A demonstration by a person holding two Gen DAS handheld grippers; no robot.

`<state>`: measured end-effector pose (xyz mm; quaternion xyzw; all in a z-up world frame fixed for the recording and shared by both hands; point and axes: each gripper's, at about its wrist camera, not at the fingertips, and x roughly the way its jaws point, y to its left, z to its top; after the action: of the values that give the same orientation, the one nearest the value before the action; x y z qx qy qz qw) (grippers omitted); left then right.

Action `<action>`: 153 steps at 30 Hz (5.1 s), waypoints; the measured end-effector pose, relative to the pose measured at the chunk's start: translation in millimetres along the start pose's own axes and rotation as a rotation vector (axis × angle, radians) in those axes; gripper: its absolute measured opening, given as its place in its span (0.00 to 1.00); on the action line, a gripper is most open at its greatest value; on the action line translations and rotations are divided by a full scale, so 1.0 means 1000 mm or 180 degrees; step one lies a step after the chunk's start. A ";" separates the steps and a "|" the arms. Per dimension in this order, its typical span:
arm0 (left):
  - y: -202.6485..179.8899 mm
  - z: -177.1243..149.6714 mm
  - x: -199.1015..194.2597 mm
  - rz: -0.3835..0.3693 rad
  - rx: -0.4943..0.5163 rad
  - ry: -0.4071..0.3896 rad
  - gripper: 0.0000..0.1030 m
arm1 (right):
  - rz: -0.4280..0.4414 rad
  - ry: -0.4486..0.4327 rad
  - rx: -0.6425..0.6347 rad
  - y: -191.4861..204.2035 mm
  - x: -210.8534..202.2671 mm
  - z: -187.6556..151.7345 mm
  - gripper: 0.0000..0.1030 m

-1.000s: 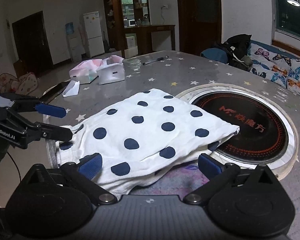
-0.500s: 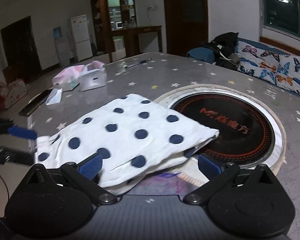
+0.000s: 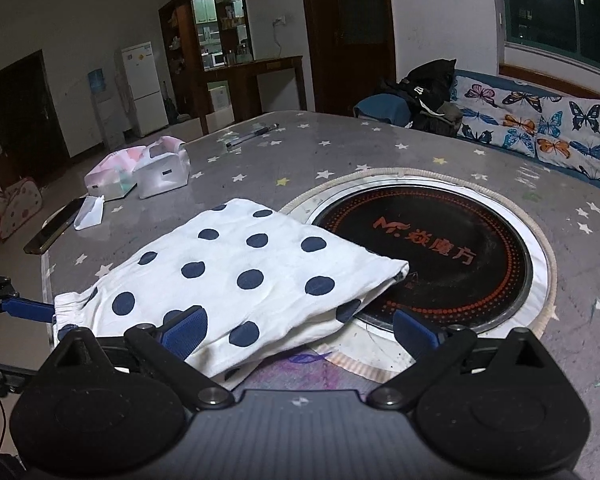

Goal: Fold clothes

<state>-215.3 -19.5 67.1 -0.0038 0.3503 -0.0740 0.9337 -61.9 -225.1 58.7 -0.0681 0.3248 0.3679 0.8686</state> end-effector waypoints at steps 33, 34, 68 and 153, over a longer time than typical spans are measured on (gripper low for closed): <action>0.018 0.000 0.023 0.0246 0.0066 -0.0014 0.70 | -0.0017 0.0013 -0.0041 0.000 0.004 0.004 0.98; 0.021 0.001 0.024 0.0270 0.0044 -0.0013 0.70 | -0.0017 0.0011 -0.0046 0.001 0.004 0.004 0.98; 0.125 0.080 0.110 0.0671 0.0057 -0.0027 0.72 | -0.0123 0.0144 0.0368 -0.047 0.048 0.028 0.86; 0.083 0.088 0.101 -0.0472 -0.0820 0.0168 0.72 | 0.0021 0.0100 -0.0887 0.060 -0.012 0.014 0.42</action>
<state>-71.5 44.6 62.8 -0.1476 0.3800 -0.0973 0.9079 -101.7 -184.1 83.9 -0.1927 0.2843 0.4112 0.8444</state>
